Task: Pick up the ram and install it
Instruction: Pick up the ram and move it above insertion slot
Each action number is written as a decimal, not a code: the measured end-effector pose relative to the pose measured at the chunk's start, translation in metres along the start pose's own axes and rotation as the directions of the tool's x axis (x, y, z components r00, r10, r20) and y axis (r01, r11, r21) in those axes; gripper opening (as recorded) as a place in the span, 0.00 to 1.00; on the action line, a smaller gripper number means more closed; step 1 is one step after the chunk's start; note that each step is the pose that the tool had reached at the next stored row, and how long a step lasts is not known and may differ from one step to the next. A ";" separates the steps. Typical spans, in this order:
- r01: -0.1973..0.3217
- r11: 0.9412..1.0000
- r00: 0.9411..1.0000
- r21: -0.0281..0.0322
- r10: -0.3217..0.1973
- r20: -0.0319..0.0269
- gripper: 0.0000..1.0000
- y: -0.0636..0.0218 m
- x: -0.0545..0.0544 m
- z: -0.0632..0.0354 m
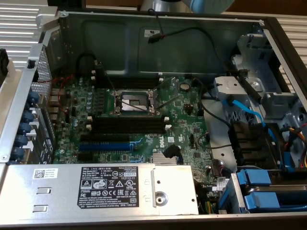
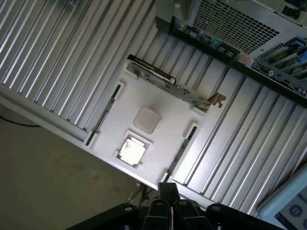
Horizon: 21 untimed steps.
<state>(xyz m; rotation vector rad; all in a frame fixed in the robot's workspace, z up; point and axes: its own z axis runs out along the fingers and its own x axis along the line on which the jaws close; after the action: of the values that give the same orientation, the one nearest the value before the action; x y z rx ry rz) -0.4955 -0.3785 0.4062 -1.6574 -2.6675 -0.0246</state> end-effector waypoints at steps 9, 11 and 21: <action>-0.154 0.988 0.988 -0.002 0.154 0.002 0.10 0.0000 0.000 0.0016; -0.176 0.984 0.984 -0.002 0.176 0.002 0.10 -0.0002 0.000 0.0019; -0.255 0.967 0.967 0.013 0.255 -0.001 0.10 -0.0025 0.001 0.0019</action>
<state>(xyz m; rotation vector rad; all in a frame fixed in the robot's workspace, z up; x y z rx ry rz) -0.4982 -0.3785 0.4042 -1.9795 -2.4238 -0.0093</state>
